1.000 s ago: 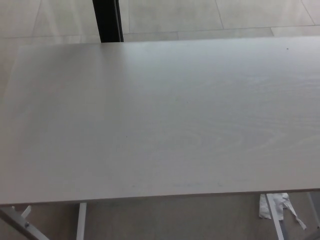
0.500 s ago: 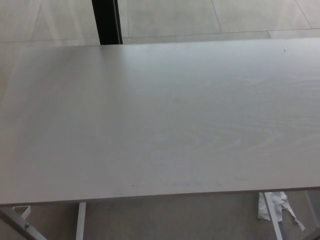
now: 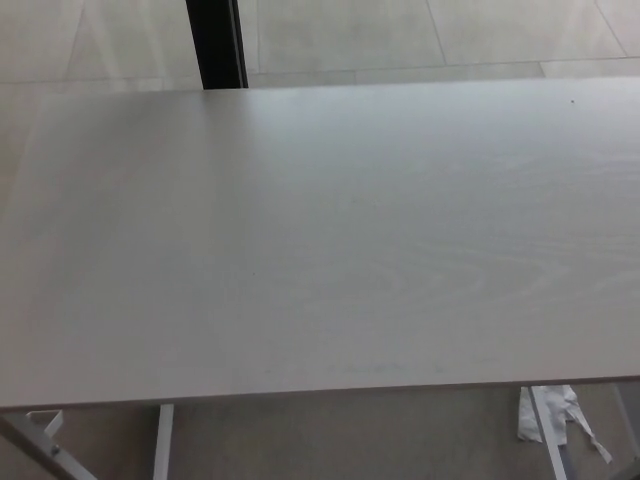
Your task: Pick up a bottle and hand it
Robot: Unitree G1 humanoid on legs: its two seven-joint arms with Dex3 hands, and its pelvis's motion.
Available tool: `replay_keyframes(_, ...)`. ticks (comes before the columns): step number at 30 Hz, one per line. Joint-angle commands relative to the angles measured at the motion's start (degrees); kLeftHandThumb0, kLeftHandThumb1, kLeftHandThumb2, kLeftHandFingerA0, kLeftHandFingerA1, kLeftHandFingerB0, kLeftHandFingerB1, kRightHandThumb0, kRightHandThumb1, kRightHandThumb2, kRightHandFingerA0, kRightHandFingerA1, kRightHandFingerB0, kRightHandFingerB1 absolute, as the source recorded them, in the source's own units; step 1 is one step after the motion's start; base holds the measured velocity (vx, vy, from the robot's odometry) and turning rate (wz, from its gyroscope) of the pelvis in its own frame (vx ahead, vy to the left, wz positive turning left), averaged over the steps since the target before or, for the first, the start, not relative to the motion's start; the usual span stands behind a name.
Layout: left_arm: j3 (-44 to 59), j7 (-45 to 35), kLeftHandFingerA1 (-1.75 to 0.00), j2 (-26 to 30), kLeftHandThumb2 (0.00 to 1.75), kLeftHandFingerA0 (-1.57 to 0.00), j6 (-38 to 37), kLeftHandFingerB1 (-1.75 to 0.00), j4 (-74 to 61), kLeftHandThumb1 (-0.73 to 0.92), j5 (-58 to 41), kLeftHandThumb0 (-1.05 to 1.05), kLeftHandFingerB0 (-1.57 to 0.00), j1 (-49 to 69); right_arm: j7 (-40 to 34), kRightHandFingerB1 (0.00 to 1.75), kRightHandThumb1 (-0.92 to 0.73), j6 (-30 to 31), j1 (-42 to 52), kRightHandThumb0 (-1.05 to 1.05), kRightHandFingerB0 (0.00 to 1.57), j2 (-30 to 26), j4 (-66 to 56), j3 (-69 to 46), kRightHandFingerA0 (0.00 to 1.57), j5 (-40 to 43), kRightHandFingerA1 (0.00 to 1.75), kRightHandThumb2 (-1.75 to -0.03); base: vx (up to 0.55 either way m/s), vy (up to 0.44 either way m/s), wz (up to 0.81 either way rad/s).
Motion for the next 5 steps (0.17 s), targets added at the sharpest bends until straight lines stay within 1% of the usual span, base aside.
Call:
replay_keyframes(1,-2.5,-6.4,-0.63,2.8,0.69,-0.04,-0.5,-0.36,0.9,0.37,-3.2,-0.62,-0.05,1.0,1.1,0.46,-0.47,-2.7,-0.4,-0.54,0.31,-1.6,2.8,-0.3,0.92,0.2,0.96,-0.8,0.0,0.0,0.0)
replay_keyframes(2,-2.5,-5.9,-0.67,2.7,0.53,0.0,0.0,-0.35,1.6,0.39,-3.5,-0.58,-0.05,0.8,1.6,0.33,-0.57,-3.5,-0.8,-0.48,0.38,-2.1,4.8,-0.7,0.96,0.5,1.1,-0.58,0.0,0.0,0.0)
replay_keyframes(3,-2.6,-5.9,-0.67,2.8,0.53,0.0,-0.1,-0.35,1.7,0.39,-3.7,-0.58,-0.05,0.8,1.7,0.33,-0.57,-3.7,-0.9,-0.48,0.38,-2.1,5.1,-0.6,0.96,0.6,1.1,-0.58,0.0,0.0,0.0)
replay_keyframes(4,-2.0,-4.5,-0.63,2.0,0.77,-0.14,1.0,-0.52,-0.8,0.13,-4.5,-0.33,0.0,1.5,1.3,0.46,-0.45,-3.2,-0.7,-0.53,0.31,-1.7,3.9,-0.8,1.03,1.1,1.15,-0.81,0.0,0.0,0.0)
replay_keyframes(5,-2.0,-4.5,-0.63,2.0,0.77,-0.14,1.0,-0.52,-0.8,0.13,-4.5,-0.33,0.0,1.5,1.3,0.46,-0.45,-3.2,-0.7,-0.53,0.31,-1.7,3.9,-0.8,1.03,1.1,1.15,-0.81,0.0,0.0,0.0)
